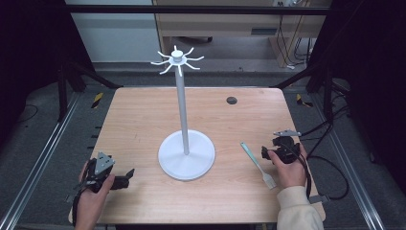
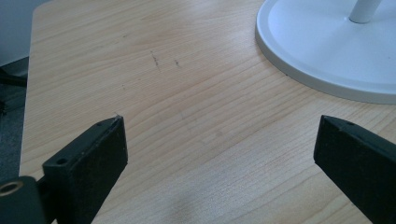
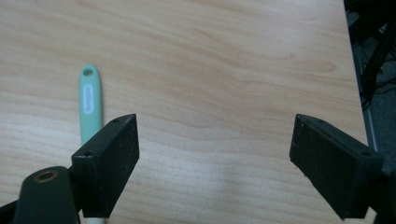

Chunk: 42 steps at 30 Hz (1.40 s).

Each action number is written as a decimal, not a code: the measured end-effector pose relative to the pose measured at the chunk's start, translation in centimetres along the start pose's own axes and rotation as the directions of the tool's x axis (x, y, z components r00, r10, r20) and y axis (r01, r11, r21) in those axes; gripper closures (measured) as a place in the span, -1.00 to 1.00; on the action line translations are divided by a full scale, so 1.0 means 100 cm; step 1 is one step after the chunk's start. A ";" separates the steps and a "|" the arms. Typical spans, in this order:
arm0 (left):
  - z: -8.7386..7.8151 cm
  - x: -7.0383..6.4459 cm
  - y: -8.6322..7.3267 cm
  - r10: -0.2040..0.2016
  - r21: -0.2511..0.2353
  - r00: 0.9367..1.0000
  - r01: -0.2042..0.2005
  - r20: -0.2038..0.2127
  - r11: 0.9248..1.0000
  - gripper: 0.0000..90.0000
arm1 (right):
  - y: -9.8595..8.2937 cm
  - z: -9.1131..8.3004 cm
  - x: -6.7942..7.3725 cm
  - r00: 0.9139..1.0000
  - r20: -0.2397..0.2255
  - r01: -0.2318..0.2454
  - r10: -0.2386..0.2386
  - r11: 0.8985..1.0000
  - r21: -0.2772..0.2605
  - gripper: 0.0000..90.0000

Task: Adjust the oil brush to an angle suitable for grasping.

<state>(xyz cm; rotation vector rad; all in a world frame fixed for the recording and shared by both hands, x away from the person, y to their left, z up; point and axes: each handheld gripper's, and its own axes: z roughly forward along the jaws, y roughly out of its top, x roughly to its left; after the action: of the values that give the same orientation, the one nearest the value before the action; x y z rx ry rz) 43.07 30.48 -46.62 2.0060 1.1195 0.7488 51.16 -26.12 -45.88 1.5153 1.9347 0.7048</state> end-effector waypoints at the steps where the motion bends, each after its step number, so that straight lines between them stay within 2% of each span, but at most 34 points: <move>1: 0.000 0.000 0.000 -0.002 -0.001 1.000 0.002 -0.002 1.000 -0.95 | 0.002 -0.003 0.001 1.000 -0.002 -0.003 0.003 1.000 -0.011 -0.64; 4: -0.001 -0.001 -0.001 -0.001 0.003 1.000 0.001 -0.002 1.000 -0.95 | 0.008 -0.010 0.002 1.000 -0.001 0.012 -0.012 1.000 -0.028 -0.62; 5: -0.001 -0.001 -0.001 -0.002 0.003 1.000 0.002 -0.001 1.000 -0.95 | 0.015 -0.018 0.007 0.999 -0.021 0.026 -0.027 0.998 -0.049 -0.55; 8: 0.000 -0.001 -0.001 0.000 0.010 1.000 0.000 0.005 1.000 -0.95 | 0.028 -0.025 0.018 0.996 -0.060 0.065 -0.068 0.996 -0.058 -0.41; 11: 0.001 -0.001 -0.001 -0.001 0.014 1.000 0.001 0.008 1.000 -0.95 | 0.041 -0.025 0.030 0.987 -0.116 0.101 -0.108 0.993 -0.064 -0.14; 13: 0.001 -0.002 -0.001 0.000 0.013 1.000 0.000 0.007 1.000 -0.95 | 0.045 -0.025 0.034 0.984 -0.131 0.111 -0.119 0.992 -0.064 -0.08; 14: 0.001 -0.002 -0.001 0.006 0.013 1.000 -0.006 0.009 1.000 -0.95 | 0.053 -0.021 0.042 0.976 -0.162 0.137 -0.144 0.989 -0.055 0.13; 17: 0.001 -0.003 -0.001 0.004 0.015 1.000 -0.004 0.009 1.000 -0.95 | 0.062 -0.011 0.051 0.963 -0.211 0.164 -0.170 0.985 -0.047 0.35; 18: 0.001 -0.003 -0.001 0.004 0.015 1.000 -0.004 0.009 1.000 -0.95 | 0.062 -0.011 0.051 0.963 -0.211 0.164 -0.170 0.985 -0.047 0.35; 19: 0.001 -0.003 -0.002 0.002 0.016 1.000 -0.003 0.009 1.000 -0.95 | 0.065 -0.005 0.057 0.953 -0.244 0.173 -0.179 0.984 -0.046 0.48; 22: 0.001 -0.002 -0.002 0.001 0.014 1.000 -0.001 0.013 1.000 -0.95 | 0.061 0.002 0.066 0.935 -0.286 0.200 -0.208 0.978 -0.057 0.69; 25: 0.001 -0.002 -0.001 0.001 0.014 1.000 -0.001 0.014 1.000 -0.94 | 0.055 0.010 0.074 0.919 -0.315 0.244 -0.237 0.970 -0.018 0.81; 27: 0.000 -0.003 -0.001 0.004 0.015 1.000 -0.004 0.014 1.000 -0.94 | 0.053 0.011 0.077 0.913 -0.330 0.252 -0.238 0.968 -0.001 0.92; 29: 0.000 -0.003 -0.001 0.005 0.012 1.000 -0.005 0.012 1.000 -0.94 | 0.051 0.011 0.077 0.913 -0.338 0.243 -0.230 0.970 -0.004 1.00; 31: 0.000 -0.003 -0.001 0.006 0.012 1.000 -0.006 0.013 1.000 -0.94 | 0.049 0.012 0.077 0.914 -0.342 0.236 -0.219 0.972 0.008 1.00; 33: 0.001 -0.003 -0.001 0.005 0.009 1.000 -0.005 0.015 1.000 -0.94 | 0.047 0.014 0.076 0.910 -0.350 0.243 -0.221 0.970 0.017 1.00; 39: 0.002 -0.003 0.000 0.006 0.011 1.000 -0.006 0.017 1.000 -0.94 | 0.042 0.021 0.075 0.911 -0.358 0.242 -0.206 0.968 0.058 1.00; 42: 0.001 -0.003 0.000 0.009 0.014 1.000 -0.010 0.015 1.000 -0.94 | 0.041 0.023 0.075 0.909 -0.360 0.246 -0.211 0.968 0.056 1.00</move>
<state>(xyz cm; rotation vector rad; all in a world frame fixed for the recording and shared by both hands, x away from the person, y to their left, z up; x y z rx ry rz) 42.99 30.18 -46.75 2.0271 1.1103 0.7311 54.11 -17.77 -45.44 1.2501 2.4018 0.8274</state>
